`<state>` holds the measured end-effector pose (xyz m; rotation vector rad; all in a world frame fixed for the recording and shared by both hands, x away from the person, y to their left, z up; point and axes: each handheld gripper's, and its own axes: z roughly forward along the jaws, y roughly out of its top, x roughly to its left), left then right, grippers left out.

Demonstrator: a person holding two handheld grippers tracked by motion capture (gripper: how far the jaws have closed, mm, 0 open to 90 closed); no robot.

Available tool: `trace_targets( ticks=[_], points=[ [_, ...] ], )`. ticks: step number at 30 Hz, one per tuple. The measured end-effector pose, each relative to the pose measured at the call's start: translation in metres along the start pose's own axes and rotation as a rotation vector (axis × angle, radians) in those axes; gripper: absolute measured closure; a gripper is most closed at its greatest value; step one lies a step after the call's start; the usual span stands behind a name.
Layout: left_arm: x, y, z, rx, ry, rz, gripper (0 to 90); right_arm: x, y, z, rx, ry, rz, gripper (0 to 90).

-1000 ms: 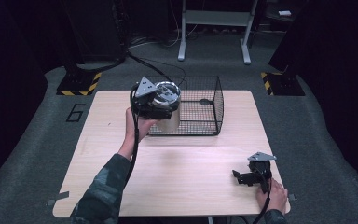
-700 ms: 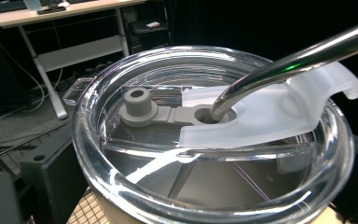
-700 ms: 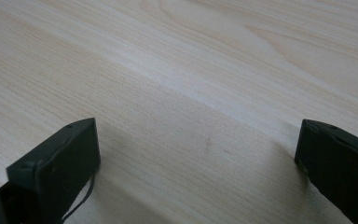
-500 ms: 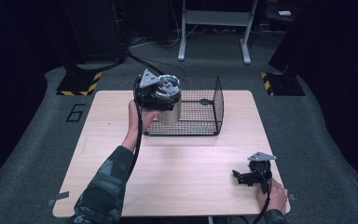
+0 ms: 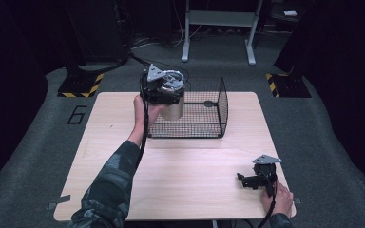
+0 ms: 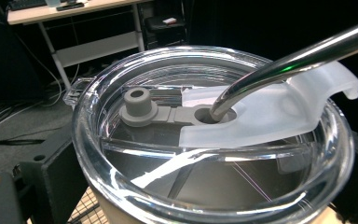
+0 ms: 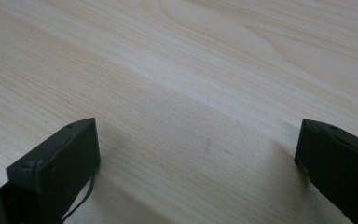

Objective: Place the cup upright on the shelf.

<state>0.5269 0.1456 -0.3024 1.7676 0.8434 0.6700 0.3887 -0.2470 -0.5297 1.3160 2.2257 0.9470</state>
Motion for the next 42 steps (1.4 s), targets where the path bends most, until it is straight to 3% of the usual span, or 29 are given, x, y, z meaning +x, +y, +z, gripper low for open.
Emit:
trace_targets(
  ticks=[11, 21, 26, 42],
  points=[
    [0.012, 0.0, 0.02, -0.003, 0.035, -0.034, 4.1, 0.0, 0.0, 0.0, 0.003, 0.005, 0.001, 0.0],
    [0.016, -0.013, 0.048, 0.037, 0.059, -0.071, 4.1, 0.0, 0.0, 0.0, 0.001, 0.003, -0.004, 0.0],
    [0.017, -0.019, 0.061, 0.064, 0.077, -0.068, 4.1, 0.0, 0.0, 0.0, 0.001, 0.003, -0.004, 0.0],
    [0.021, -0.035, 0.08, 0.095, 0.111, -0.093, 4.1, 0.0, 0.0, 0.0, -0.002, -0.001, -0.002, 0.0]
  ],
)
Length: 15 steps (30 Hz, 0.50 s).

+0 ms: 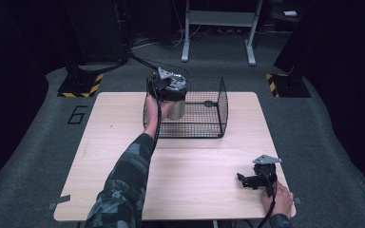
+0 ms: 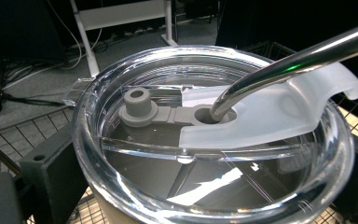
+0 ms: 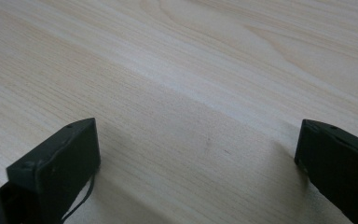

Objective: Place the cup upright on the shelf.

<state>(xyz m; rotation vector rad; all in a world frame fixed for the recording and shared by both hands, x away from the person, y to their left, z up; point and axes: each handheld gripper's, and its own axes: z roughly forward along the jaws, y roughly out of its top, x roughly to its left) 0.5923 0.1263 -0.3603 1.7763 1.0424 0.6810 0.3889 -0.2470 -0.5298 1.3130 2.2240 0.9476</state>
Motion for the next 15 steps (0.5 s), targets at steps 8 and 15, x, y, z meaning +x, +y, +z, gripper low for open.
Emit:
trace_targets(
  ticks=[8, 15],
  points=[
    [0.002, -0.009, 0.009, 0.035, 0.017, 0.0, 4.1, 0.0, 0.0, 0.0, 0.0, -0.001, -0.001, 0.0],
    [0.002, -0.014, 0.015, 0.043, 0.023, -0.015, 4.1, 0.0, 0.0, 0.0, 0.0, -0.001, 0.001, 0.0]
  ],
)
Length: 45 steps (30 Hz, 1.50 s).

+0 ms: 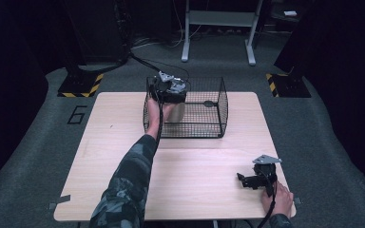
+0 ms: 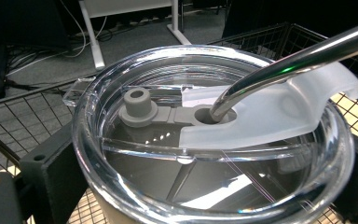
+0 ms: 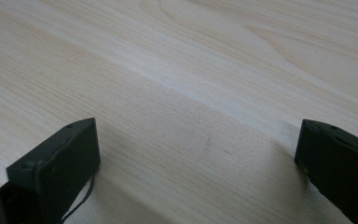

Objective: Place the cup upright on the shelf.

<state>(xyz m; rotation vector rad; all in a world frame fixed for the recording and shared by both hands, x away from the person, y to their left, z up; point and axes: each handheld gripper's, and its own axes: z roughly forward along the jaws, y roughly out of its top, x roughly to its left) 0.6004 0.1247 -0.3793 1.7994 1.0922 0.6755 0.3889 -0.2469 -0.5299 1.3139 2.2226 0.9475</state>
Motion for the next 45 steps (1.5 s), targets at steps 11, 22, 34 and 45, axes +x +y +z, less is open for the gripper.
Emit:
trace_targets(
  ticks=[11, 22, 34, 45],
  points=[
    [-0.002, -0.004, 0.006, 0.018, -0.003, 0.002, 4.1, 0.0, 0.0, 0.0, 0.0, 0.0, 0.0, 0.0],
    [-0.009, -0.013, 0.017, 0.035, -0.026, -0.023, 4.1, 0.0, 0.0, 0.0, 0.001, 0.001, -0.001, 0.0],
    [-0.015, -0.019, 0.027, 0.057, -0.037, -0.032, 4.1, 0.0, 0.0, 0.0, 0.0, 0.001, 0.001, 0.0],
    [-0.021, -0.03, 0.02, 0.054, -0.055, 0.038, 4.0, -0.001, 0.0, 0.0, 0.006, -0.004, -0.013, 0.0]
  ],
)
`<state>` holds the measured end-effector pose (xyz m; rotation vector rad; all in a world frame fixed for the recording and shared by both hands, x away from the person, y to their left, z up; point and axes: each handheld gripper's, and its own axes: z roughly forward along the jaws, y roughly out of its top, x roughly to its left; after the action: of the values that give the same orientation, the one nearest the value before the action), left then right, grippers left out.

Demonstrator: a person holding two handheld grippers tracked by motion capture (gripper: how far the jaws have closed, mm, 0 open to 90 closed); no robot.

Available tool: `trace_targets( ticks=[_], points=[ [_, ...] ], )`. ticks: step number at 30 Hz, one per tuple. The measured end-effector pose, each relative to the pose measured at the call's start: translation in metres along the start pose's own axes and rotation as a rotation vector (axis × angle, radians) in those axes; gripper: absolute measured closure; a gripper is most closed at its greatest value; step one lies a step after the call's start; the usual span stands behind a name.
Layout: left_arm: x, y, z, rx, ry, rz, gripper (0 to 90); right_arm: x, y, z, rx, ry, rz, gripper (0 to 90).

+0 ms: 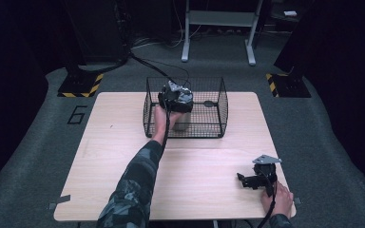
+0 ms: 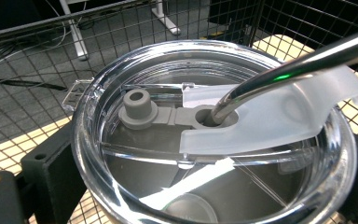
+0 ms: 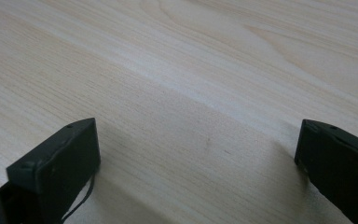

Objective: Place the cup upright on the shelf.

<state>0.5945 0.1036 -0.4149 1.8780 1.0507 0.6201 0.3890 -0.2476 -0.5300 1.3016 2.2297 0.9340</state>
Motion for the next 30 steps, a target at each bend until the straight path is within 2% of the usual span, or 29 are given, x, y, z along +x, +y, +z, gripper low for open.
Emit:
trace_targets(
  ticks=[3, 7, 9, 21, 28, 30],
  points=[
    [0.002, -0.001, -0.002, 0.001, -0.005, -0.003, 4.0, 0.0, 0.0, 0.0, 0.0, 0.0, 0.0, 0.0],
    [0.0, 0.0, -0.004, 0.014, -0.009, 0.021, 4.0, 0.0, 0.0, 0.0, 0.0, 0.0, -0.001, 0.0],
    [0.001, -0.001, -0.005, 0.013, -0.012, 0.01, 4.0, 0.0, 0.0, 0.0, 0.0, 0.0, -0.001, 0.0],
    [0.004, 0.0, -0.008, 0.019, -0.026, 0.027, 3.9, 0.0, 0.0, 0.0, 0.0, 0.0, -0.001, 0.0],
    [0.003, 0.003, -0.011, 0.062, -0.03, 0.032, 2.1, 0.0, 0.0, 0.0, 0.0, 0.0, -0.001, 0.0],
    [0.004, 0.005, -0.013, 0.078, -0.032, 0.048, 0.2, 0.0, 0.0, 0.0, 0.0, 0.0, -0.001, 0.0]
  ],
)
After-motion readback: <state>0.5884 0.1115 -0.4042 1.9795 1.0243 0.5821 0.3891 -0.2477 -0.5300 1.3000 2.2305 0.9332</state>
